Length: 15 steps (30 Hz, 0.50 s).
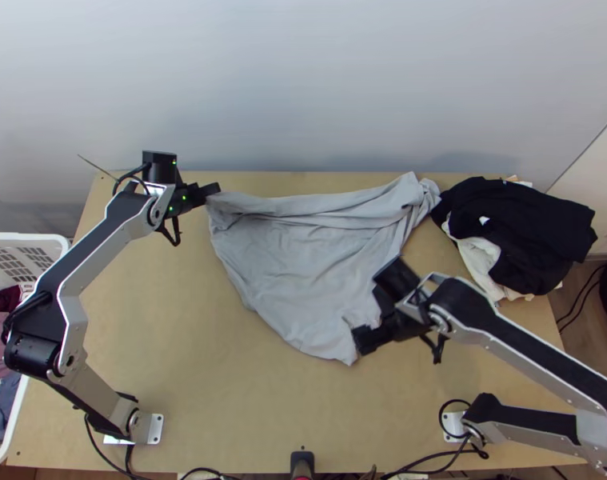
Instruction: Fold the t-shirt
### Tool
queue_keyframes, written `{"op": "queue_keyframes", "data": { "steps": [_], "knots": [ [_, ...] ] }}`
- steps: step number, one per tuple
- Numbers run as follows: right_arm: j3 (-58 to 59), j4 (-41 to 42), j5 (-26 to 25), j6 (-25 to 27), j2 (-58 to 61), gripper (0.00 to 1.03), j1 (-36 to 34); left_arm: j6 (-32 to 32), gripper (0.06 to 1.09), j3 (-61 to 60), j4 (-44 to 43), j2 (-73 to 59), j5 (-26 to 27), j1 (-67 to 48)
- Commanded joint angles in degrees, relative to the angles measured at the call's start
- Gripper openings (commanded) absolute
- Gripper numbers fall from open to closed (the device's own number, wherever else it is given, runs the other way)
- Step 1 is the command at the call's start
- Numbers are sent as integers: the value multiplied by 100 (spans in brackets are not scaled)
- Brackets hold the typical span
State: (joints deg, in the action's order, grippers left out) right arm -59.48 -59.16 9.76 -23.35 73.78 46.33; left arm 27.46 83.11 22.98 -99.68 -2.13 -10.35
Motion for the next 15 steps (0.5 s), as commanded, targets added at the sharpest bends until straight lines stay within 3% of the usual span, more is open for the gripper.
{"op": "queue_keyframes", "data": {
  "steps": [1,12,15],
  "knots": [
    [464,545,202,-90,365,99,544,-39,9,-23,75,54,-42,-64],
    [798,1574,193,-275,1148,96,799,-83,9,-111,198,124,-59,-20],
    [816,1750,193,-275,1244,86,790,-92,9,-164,189,115,-59,-11]
  ]
}}
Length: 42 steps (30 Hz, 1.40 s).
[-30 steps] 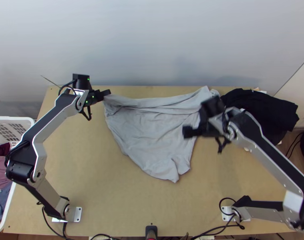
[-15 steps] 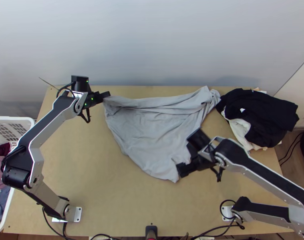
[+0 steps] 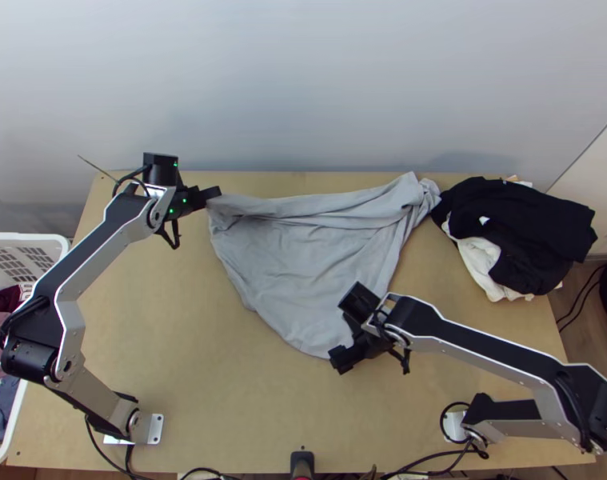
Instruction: Fold the t-shirt
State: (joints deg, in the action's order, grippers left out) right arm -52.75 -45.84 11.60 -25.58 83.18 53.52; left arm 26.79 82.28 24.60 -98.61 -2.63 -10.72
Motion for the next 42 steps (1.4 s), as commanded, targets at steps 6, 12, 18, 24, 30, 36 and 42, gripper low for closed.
{"op": "queue_keyframes", "data": {
  "steps": [6,12,18,24,30,36,42],
  "knots": [
    [178,999,-8,467,348,4,36,-24,9,-81,10,-9,-9,35],
    [-86,1043,-26,598,6,3,-210,-24,9,-45,19,35,-9,149],
    [-1809,392,-166,721,-214,3,-1265,46,9,658,502,87,17,536],
    [-4050,-346,-667,1038,58,3,-1889,231,9,2064,1214,184,88,993],
    [-5764,-724,-1318,1389,401,3,-2012,503,9,3822,1978,43,79,1485],
    [-6854,-891,-1845,1671,577,3,-1950,503,9,4841,1644,237,-431,1802],
    [-7530,-865,-2258,1785,779,3,-1985,-139,9,4833,977,773,-1081,1802]
  ]
}}
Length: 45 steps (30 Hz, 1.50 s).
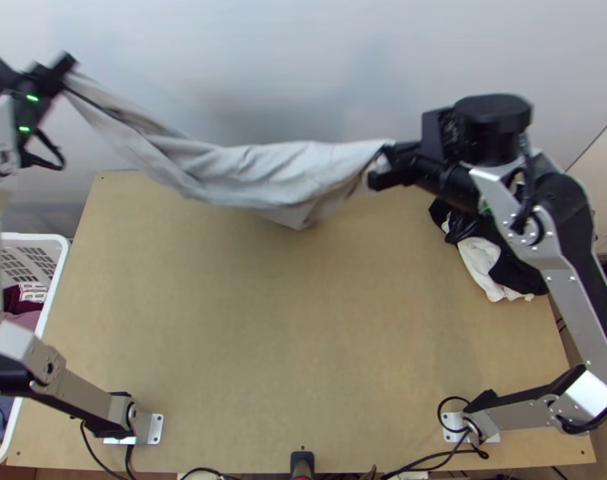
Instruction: Fold the t-shirt
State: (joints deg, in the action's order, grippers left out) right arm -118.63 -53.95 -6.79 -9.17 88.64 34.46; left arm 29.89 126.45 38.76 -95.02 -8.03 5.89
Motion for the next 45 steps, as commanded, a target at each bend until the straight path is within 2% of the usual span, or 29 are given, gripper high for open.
{"op": "queue_keyframes", "data": {
  "steps": [1,5,12,16,21,26,36,40,45],
  "knots": [
    [-960,8,-429,143,250,3,-176,-546,9,415,-449,494,-568,140],
    [-978,368,-446,179,417,3,-624,-950,9,204,-185,986,-454,-18],
    [-934,869,-438,143,795,3,-1345,-1460,9,169,984,1838,847,-194],
    [-503,913,-438,29,821,3,-1670,-1750,9,125,2294,2181,1093,-1204],
    [279,931,-438,-120,575,3,-1969,-1671,9,-622,3735,2427,1102,-2795],
    [1413,1546,-438,-103,-13,3,-2233,-1319,9,-1430,3840,2603,1216,-4131],
    [3056,1880,-288,-129,-717,3,-3261,-827,9,-2327,3884,2058,1480,-6803],
    [3715,2214,-244,-94,-884,3,-3481,-713,9,-2459,3814,1548,1893,-7278],
    [4041,2504,-200,-103,-866,3,-3665,-598,11,-2635,3111,1065,1955,-7401]
  ]
}}
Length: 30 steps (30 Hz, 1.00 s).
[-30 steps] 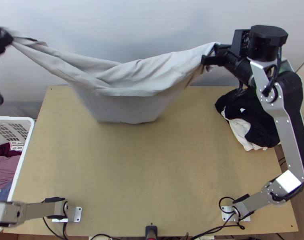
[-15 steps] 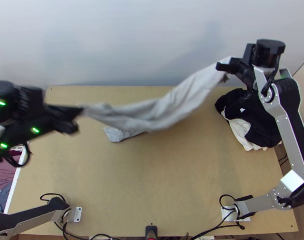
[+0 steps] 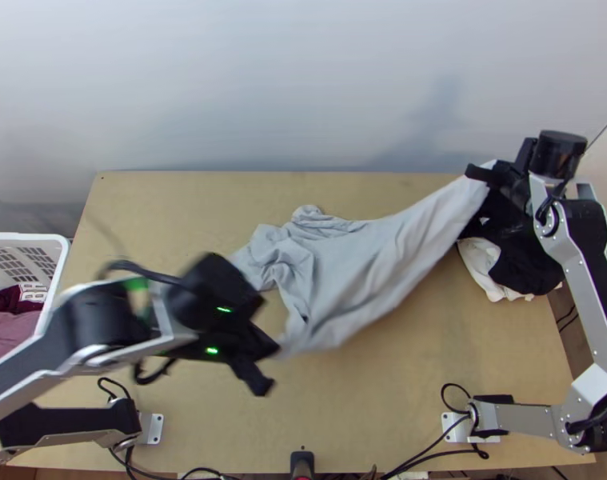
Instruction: Fold the t-shirt
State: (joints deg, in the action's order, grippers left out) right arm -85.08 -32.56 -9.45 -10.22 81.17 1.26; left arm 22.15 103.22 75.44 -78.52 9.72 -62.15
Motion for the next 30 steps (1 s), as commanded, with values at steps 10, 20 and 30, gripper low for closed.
{"op": "queue_keyframes", "data": {
  "steps": [10,20,30],
  "knots": [
    [870,856,102,-33,180,3,-416,123,98,-812,-1330,-1016,241,-649],
    [747,997,102,-323,497,29,-319,193,104,-276,-1339,-1183,250,388],
    [729,733,102,-780,154,99,-205,-167,104,-1375,-1734,-875,-172,2743]
  ]
}}
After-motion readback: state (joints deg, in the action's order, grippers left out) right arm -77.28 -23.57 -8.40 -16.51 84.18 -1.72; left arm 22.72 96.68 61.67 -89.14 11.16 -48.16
